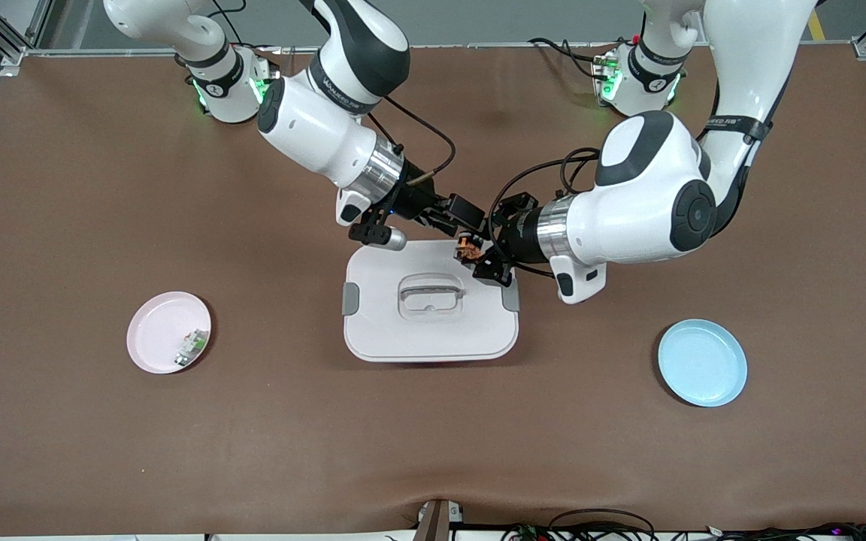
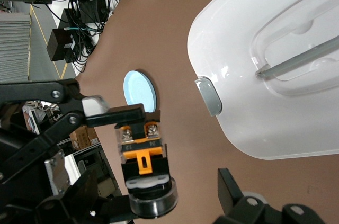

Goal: Transfer orange switch to right arm and place
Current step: 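Bring the switch over the box and grasp it with the right gripper, then open the left gripper and release the switch to the right gripper, then carry the switch with the right gripper while the left gripper withdraws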

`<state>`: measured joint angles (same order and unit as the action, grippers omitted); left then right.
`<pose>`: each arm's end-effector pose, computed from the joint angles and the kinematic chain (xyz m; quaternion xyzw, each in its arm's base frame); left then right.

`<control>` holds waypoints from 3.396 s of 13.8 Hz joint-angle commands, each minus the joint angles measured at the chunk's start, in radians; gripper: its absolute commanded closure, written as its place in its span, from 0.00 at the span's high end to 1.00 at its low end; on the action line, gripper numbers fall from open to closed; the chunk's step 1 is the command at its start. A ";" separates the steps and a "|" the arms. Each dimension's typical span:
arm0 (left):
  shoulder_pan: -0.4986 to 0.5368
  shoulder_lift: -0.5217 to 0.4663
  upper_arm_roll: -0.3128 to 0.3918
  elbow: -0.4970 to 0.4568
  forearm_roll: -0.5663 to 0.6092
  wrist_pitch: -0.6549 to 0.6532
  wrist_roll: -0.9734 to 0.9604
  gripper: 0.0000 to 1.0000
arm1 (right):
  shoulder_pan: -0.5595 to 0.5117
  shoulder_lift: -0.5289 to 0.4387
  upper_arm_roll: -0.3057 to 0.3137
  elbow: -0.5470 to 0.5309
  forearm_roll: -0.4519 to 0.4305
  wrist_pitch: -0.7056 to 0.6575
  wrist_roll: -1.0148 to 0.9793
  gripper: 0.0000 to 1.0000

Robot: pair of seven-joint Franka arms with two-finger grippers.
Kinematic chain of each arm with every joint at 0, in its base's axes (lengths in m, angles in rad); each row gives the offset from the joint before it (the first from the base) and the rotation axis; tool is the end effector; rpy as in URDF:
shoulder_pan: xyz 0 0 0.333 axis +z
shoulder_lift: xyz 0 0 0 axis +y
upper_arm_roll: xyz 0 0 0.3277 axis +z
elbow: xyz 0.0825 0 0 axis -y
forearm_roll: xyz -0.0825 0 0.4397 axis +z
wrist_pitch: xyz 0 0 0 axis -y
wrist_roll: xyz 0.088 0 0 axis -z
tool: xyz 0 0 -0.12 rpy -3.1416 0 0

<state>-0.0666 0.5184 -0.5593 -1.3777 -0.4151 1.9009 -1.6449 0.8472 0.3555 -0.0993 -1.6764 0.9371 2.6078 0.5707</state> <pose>0.6426 -0.4086 0.4585 0.7760 0.5398 -0.2782 0.1706 0.5584 0.5130 0.4332 -0.8850 0.2227 -0.0101 0.4088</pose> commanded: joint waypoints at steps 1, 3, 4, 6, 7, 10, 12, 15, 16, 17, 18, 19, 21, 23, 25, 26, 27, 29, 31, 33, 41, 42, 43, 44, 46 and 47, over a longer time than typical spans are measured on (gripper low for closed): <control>-0.005 0.005 -0.002 0.017 -0.016 -0.002 -0.016 0.00 | 0.000 0.026 -0.007 0.043 -0.014 -0.008 0.005 1.00; -0.005 0.006 -0.002 0.017 -0.016 -0.002 -0.016 0.00 | 0.000 0.028 -0.007 0.047 -0.014 -0.008 0.005 1.00; -0.005 0.006 -0.002 0.017 -0.016 -0.002 -0.015 0.00 | 0.000 0.028 -0.007 0.047 -0.014 -0.008 0.005 1.00; -0.005 0.006 -0.002 0.017 -0.016 -0.002 -0.015 0.00 | -0.002 0.028 -0.007 0.052 -0.014 -0.008 0.005 0.64; -0.005 0.006 -0.002 0.017 -0.016 -0.002 -0.015 0.00 | -0.002 0.028 -0.007 0.052 -0.014 -0.008 0.005 0.51; -0.005 0.008 -0.002 0.017 -0.016 -0.002 -0.016 0.00 | -0.005 0.028 -0.007 0.053 -0.012 -0.008 0.005 0.24; -0.007 0.008 -0.002 0.017 -0.016 -0.002 -0.016 0.00 | -0.005 0.028 -0.007 0.053 -0.014 -0.008 0.005 0.06; -0.005 0.008 -0.001 0.017 -0.016 -0.002 -0.016 0.00 | -0.005 0.028 -0.007 0.052 -0.014 -0.008 0.005 0.00; -0.005 0.008 -0.002 0.017 -0.016 -0.002 -0.018 0.00 | -0.005 0.028 -0.008 0.052 -0.014 -0.008 0.005 0.00; -0.005 0.009 -0.001 0.017 -0.017 -0.002 -0.018 0.00 | -0.005 0.028 -0.007 0.052 -0.014 -0.008 0.005 0.00; -0.005 0.011 -0.001 0.017 -0.019 -0.002 -0.019 0.00 | -0.005 0.028 -0.007 0.052 -0.014 -0.008 0.005 0.00; -0.005 0.012 -0.001 0.017 -0.019 -0.002 -0.026 0.06 | -0.003 0.028 -0.007 0.052 -0.014 -0.008 0.005 0.00; -0.005 0.011 -0.001 0.017 -0.019 -0.002 -0.032 0.53 | -0.003 0.028 -0.007 0.052 -0.014 -0.008 0.005 0.00; -0.008 0.008 -0.002 0.019 -0.017 -0.002 -0.029 1.00 | -0.005 0.028 -0.007 0.052 -0.014 -0.008 0.005 0.00; -0.012 0.003 -0.001 0.031 -0.017 -0.002 -0.029 1.00 | -0.007 0.027 -0.007 0.052 -0.014 -0.008 0.003 0.00; -0.012 0.000 -0.001 0.032 -0.017 -0.002 -0.029 1.00 | -0.007 0.027 -0.007 0.052 -0.014 -0.008 0.003 0.00; -0.006 -0.004 -0.001 0.032 -0.017 -0.003 -0.027 1.00 | -0.007 0.027 -0.008 0.052 -0.014 -0.008 0.003 0.00; -0.001 -0.008 -0.001 0.037 -0.016 -0.006 -0.024 1.00 | -0.008 0.025 -0.008 0.050 -0.015 -0.012 0.001 0.00; 0.011 -0.017 0.004 0.037 -0.007 -0.016 -0.019 1.00 | -0.011 0.020 -0.011 0.044 -0.026 -0.035 -0.012 0.00; 0.047 -0.040 0.007 0.037 -0.004 -0.034 -0.018 1.00 | -0.017 0.008 -0.016 0.032 -0.070 -0.089 -0.058 0.00; 0.140 -0.132 0.002 0.029 0.223 -0.098 0.307 1.00 | -0.155 -0.102 -0.016 0.017 -0.441 -0.437 -0.242 0.00; 0.160 -0.141 0.007 0.029 0.240 -0.146 0.370 1.00 | -0.178 -0.116 -0.016 0.017 -0.507 -0.489 -0.282 0.00; 0.191 -0.152 0.006 0.028 0.275 -0.186 0.429 1.00 | -0.194 -0.130 -0.016 0.017 -0.579 -0.533 -0.328 0.00; 0.208 -0.155 0.004 0.028 0.312 -0.212 0.489 1.00 | -0.204 -0.141 -0.016 0.017 -0.647 -0.575 -0.366 0.00; 0.237 -0.178 0.004 0.026 0.392 -0.281 0.607 1.00 | -0.211 -0.154 -0.016 0.017 -0.795 -0.642 -0.431 0.00; 0.252 -0.195 0.004 0.026 0.432 -0.314 0.670 1.00 | -0.211 -0.161 -0.016 0.015 -0.860 -0.670 -0.455 0.00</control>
<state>0.1630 0.3714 -0.5523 -1.3335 -0.0478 1.6415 -1.0688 0.6430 0.2233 -0.1285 -1.6441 0.1841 1.9769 0.1640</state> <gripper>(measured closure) 0.000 0.661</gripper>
